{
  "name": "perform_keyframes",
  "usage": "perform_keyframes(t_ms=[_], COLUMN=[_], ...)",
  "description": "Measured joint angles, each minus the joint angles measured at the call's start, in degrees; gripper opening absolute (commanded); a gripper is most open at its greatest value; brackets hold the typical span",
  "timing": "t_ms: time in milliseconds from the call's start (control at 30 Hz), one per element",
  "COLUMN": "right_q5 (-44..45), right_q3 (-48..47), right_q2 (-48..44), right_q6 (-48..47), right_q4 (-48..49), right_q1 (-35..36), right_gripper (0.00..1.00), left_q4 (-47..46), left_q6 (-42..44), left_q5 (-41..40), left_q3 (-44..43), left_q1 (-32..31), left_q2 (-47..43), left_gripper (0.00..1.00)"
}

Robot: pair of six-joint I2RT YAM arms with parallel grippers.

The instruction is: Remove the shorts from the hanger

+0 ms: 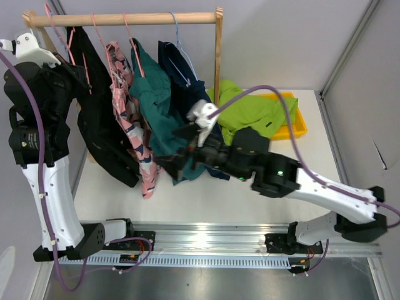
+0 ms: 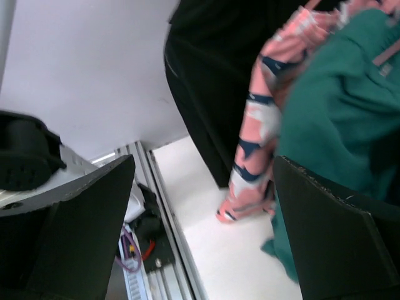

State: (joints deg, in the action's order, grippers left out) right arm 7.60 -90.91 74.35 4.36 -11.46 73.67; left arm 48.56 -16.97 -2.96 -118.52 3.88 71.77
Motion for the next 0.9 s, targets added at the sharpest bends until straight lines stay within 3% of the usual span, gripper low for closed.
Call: perform_keyframes(t_ms=[300, 633, 733, 833, 867, 900], right_q5=[3.8, 3.7, 3.1, 2.2, 1.8, 1.4], right_q3=[-14.0, -20.7, -21.3, -21.3, -21.3, -21.3], right_q2=[21.9, 32.9, 35.4, 37.7, 38.4, 38.8], right_q6=[-2.1, -1.6, -1.5, -1.5, -1.4, -1.0], right_q4=[2.3, 5.0, 8.0, 10.0, 10.4, 10.5], right_q1=[4.1, 4.2, 4.2, 4.1, 4.0, 4.0], right_gripper=[0.99, 0.99, 0.78, 0.15, 0.00, 0.00], left_q4=[0.1, 0.0, 0.0, 0.0, 0.0, 0.0], left_q6=[-1.0, -2.2, -2.6, -2.8, -3.0, -3.1], left_q5=[1.5, 3.5, 3.8, 3.9, 3.9, 4.1], left_q3=[2.8, 3.1, 3.3, 3.5, 3.5, 3.5], left_q1=[0.0, 0.0, 0.0, 0.0, 0.0, 0.0], left_q2=[-0.9, -1.0, -1.1, -1.3, -1.4, -1.4], left_gripper=[0.00, 0.00, 0.00, 0.00, 0.00, 0.00])
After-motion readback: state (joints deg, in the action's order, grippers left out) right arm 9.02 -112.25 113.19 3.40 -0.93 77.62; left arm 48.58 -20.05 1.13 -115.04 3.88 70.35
